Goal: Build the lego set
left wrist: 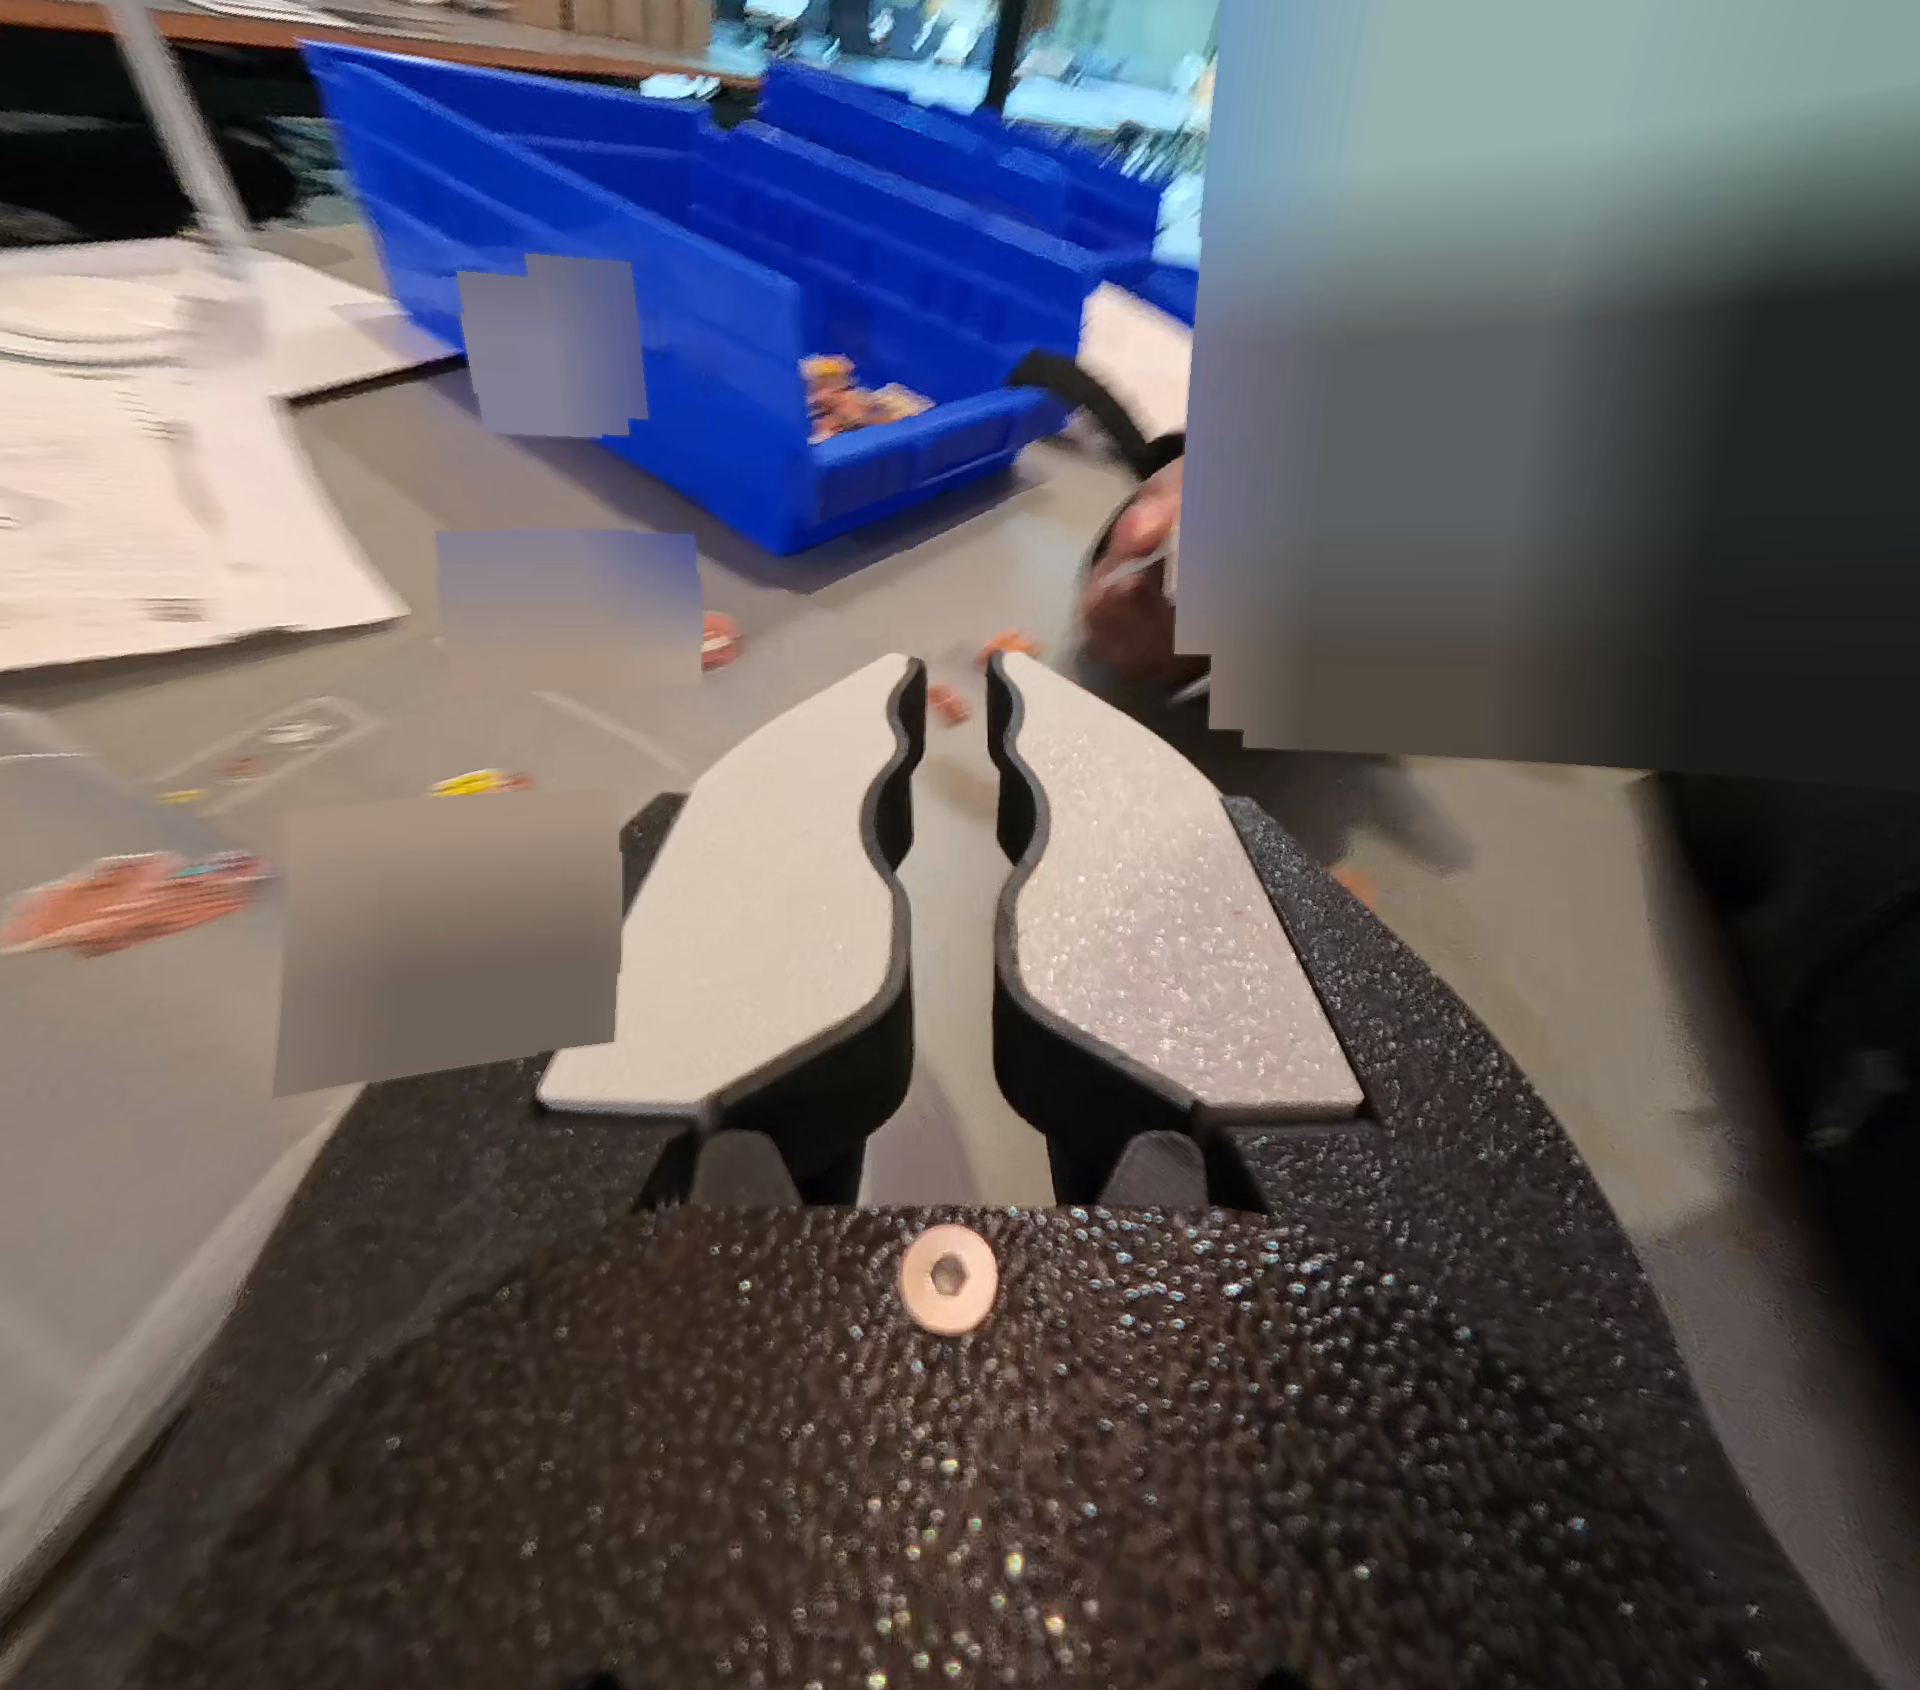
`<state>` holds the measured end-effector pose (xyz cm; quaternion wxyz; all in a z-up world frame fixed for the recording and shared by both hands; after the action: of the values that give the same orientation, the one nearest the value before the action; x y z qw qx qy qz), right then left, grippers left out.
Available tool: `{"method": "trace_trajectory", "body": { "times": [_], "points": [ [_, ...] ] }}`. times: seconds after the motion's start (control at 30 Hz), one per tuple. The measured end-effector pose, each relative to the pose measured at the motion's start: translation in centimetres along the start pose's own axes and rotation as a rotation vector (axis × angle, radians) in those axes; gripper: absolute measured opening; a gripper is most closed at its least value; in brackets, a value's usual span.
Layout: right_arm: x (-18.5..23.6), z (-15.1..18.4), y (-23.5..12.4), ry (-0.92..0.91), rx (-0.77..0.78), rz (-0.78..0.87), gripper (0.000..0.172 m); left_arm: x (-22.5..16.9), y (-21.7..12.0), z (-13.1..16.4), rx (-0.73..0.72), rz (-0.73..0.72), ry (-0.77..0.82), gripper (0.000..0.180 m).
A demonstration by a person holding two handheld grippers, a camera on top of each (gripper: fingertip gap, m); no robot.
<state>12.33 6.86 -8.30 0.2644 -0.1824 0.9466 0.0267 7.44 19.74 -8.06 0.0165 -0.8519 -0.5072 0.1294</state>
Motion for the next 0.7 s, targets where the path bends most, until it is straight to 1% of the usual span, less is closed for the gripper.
{"method": "trace_trajectory", "body": {
  "times": [0.03,0.1,0.17,0.2,0.27,0.4,0.53,0.7],
  "points": [
    [0.0,0.0,0.0,0.0,0.0,0.0,0.005,0.5,-0.1,0.2,0.042,-0.02,0.051,0.01],
    [0.0,0.0,0.0,-0.001,0.0,-0.001,0.005,1.6,-0.4,1.1,0.179,-0.054,0.162,0.011],
    [0.1,0.0,0.0,-0.003,0.003,-0.003,0.005,2.6,-0.8,1.7,0.266,-0.105,0.254,0.013],
    [0.1,0.1,0.0,-0.005,0.004,-0.005,0.005,2.8,-0.9,2.0,0.301,-0.106,0.277,0.014],
    [0.1,0.1,0.0,-0.007,0.01,-0.006,0.005,2.7,-1.0,2.7,0.369,-0.064,0.274,0.016],
    [0.3,0.3,0.2,-0.017,0.039,-0.017,0.005,0.8,-0.3,3.7,0.407,0.07,0.24,0.018],
    [0.8,0.5,0.4,-0.028,0.072,-0.043,0.005,0.3,-0.1,4.2,0.448,0.067,0.3,0.021],
    [1.4,0.5,0.6,-0.032,0.098,-0.084,0.005,-1.1,0.1,3.9,0.402,0.169,0.208,0.022]
  ]
}}
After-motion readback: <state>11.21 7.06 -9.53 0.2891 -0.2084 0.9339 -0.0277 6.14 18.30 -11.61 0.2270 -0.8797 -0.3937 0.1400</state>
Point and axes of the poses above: each gripper's, where its closed fingertips meet, y out along the fingers, z out of its underside, x = y × z across the jaws, the point moved 5 cm from there along -y, back along the fingers, and after that the axes turned 4 degrees about -z, right-handed, at the moved point
